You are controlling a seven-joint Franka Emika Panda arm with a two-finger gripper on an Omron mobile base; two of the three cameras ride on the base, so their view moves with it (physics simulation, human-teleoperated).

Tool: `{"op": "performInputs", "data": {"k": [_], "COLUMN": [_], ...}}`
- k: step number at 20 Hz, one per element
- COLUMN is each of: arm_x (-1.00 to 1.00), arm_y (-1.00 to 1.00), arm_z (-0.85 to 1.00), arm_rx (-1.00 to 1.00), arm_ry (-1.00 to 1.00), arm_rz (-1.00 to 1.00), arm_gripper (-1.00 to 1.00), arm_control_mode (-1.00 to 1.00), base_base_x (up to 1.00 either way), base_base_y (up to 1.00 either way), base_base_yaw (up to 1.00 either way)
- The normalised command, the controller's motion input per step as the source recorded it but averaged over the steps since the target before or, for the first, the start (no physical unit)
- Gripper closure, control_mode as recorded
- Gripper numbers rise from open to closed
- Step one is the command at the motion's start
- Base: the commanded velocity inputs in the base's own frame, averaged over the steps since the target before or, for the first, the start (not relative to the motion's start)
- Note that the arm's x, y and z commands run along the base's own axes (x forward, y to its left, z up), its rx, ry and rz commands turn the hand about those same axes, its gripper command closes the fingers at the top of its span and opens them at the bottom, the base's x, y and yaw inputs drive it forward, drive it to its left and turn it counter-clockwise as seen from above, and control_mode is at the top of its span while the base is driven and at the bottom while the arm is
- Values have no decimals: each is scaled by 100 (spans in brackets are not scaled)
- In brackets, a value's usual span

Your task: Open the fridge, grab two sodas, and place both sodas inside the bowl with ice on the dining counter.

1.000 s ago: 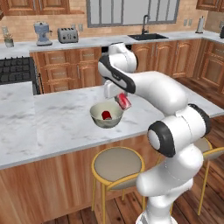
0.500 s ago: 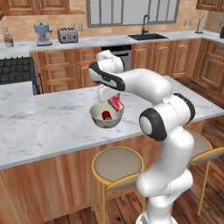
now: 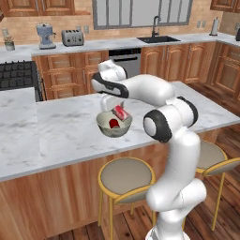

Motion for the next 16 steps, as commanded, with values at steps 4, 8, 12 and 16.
{"op": "performInputs", "data": {"k": [4,8,12,16], "arm_x": [59,60,53,31], "arm_y": [0,0,0,0], "arm_z": [-26,-24,-31,-37], "arm_rx": [2,3,2,0], "arm_ry": [-2,0,0,0], "arm_rz": [5,4,4,5], "arm_gripper": [100,100,100,100], "arm_control_mode": [-100,-100,-100,-100], "base_base_x": [0,0,0,0], "base_base_y": [0,0,0,0], "base_base_yaw": [0,0,0,0]}}
